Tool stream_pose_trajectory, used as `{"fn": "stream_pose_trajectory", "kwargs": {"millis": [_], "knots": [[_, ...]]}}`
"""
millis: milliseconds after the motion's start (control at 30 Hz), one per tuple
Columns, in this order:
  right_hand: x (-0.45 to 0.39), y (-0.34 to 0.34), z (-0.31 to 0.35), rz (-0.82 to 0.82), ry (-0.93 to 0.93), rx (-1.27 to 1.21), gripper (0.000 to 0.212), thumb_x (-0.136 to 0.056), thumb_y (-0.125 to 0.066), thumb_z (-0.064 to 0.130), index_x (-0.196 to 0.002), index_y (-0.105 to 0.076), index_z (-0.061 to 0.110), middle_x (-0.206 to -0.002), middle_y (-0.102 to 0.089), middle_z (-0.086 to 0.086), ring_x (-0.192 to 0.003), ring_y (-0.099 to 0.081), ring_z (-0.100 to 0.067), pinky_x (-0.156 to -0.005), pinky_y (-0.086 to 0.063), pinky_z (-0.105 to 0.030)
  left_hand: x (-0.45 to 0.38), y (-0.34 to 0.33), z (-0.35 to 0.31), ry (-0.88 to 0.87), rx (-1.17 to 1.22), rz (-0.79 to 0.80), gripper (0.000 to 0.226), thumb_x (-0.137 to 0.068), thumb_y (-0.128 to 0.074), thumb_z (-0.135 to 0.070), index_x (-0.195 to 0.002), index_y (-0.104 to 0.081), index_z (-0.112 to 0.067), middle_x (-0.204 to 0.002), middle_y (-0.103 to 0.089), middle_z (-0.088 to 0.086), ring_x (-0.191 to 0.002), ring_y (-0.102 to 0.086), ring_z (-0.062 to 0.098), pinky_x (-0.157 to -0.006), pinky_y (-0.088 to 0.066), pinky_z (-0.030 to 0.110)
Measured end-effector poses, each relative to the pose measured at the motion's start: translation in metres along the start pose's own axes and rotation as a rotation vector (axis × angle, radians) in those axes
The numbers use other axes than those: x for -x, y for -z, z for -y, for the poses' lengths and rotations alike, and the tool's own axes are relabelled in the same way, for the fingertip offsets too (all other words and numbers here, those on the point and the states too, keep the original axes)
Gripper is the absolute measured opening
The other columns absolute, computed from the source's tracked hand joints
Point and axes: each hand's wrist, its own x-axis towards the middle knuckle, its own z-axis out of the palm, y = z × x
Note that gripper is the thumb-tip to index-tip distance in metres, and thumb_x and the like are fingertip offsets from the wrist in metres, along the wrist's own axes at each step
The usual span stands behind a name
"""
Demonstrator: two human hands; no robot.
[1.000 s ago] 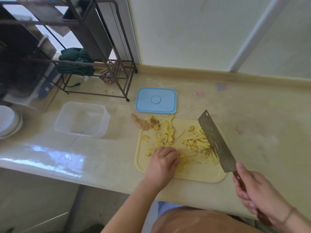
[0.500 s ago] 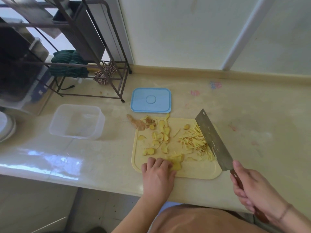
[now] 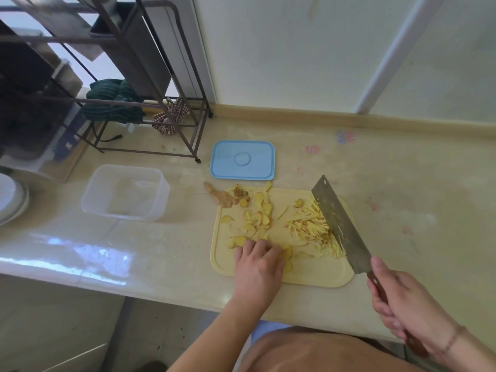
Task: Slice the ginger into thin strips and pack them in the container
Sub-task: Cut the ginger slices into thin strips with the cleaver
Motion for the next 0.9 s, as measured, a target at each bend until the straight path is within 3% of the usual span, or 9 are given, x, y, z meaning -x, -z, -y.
{"fn": "stream_pose_trajectory", "kwargs": {"millis": [100,300,433,533,600,800,900], "knots": [[0.0,0.001,0.0,-0.006,0.005,0.007,0.068,-0.079,-0.035,0.078,-0.068,-0.042,0.011,-0.053,-0.031,-0.008,-0.04,-0.025,-0.016,-0.041,-0.025,-0.02,-0.004,0.006,-0.003,-0.002,0.069,-0.01,0.011,-0.082,-0.062,-0.032,-0.086,-0.07,-0.027,-0.086,-0.064,-0.011,-0.084,-0.054,0.021,-0.069,-0.04,0.034],[-0.001,0.004,-0.003,-0.014,0.003,0.004,0.069,-0.076,-0.035,0.079,-0.069,-0.041,0.01,-0.052,-0.032,-0.007,-0.04,-0.026,-0.016,-0.042,-0.027,-0.022,-0.014,0.026,0.033,0.241,0.063,-0.15,0.009,-0.079,-0.08,-0.018,-0.086,-0.078,-0.024,-0.085,-0.072,-0.007,-0.082,-0.062,0.026,-0.074,-0.033,0.035],[0.0,0.004,-0.003,-0.021,0.001,0.017,0.077,-0.059,-0.04,0.088,-0.068,-0.041,0.012,-0.052,-0.032,-0.006,-0.04,-0.026,-0.015,-0.041,-0.026,-0.02,-0.009,0.022,0.047,0.12,-0.019,-0.214,0.016,-0.083,-0.069,-0.024,-0.097,-0.076,-0.017,-0.099,-0.065,0.004,-0.088,-0.057,0.032,-0.074,-0.043,0.04],[0.0,0.004,-0.003,-0.016,0.004,0.022,0.077,-0.057,-0.04,0.087,-0.068,-0.04,0.011,-0.052,-0.032,-0.006,-0.04,-0.026,-0.016,-0.041,-0.026,-0.02,0.002,0.018,0.027,-0.062,-0.023,-0.103,0.016,-0.084,-0.069,-0.036,-0.083,-0.071,-0.02,-0.088,-0.063,-0.004,-0.085,-0.055,0.026,-0.071,-0.043,0.038],[0.0,0.003,-0.004,-0.017,0.004,0.022,0.077,-0.056,-0.04,0.087,-0.069,-0.041,0.011,-0.052,-0.032,-0.006,-0.04,-0.026,-0.016,-0.042,-0.026,-0.02,0.009,0.014,0.01,-0.085,-0.115,0.028,0.028,-0.081,-0.066,-0.051,-0.078,-0.069,-0.023,-0.083,-0.061,-0.006,-0.084,-0.053,0.024,-0.072,-0.04,0.038],[0.0,0.003,-0.006,-0.014,0.001,0.028,0.079,-0.056,-0.04,0.089,-0.069,-0.042,0.012,-0.053,-0.032,-0.006,-0.04,-0.026,-0.016,-0.041,-0.027,-0.02,0.012,0.01,-0.022,0.199,-0.136,0.17,0.033,-0.057,-0.087,-0.049,-0.075,-0.066,-0.031,-0.079,-0.059,-0.013,-0.081,-0.051,0.02,-0.066,-0.041,0.035],[0.0,0.003,-0.006,-0.011,-0.003,0.031,0.079,-0.056,-0.041,0.089,-0.07,-0.042,0.011,-0.054,-0.031,-0.006,-0.041,-0.025,-0.017,-0.041,-0.027,-0.021,0.011,0.01,-0.028,0.191,-0.106,0.155,0.039,-0.054,-0.091,-0.04,-0.078,-0.061,-0.032,-0.08,-0.06,-0.015,-0.081,-0.05,0.019,-0.066,-0.039,0.032]]}}
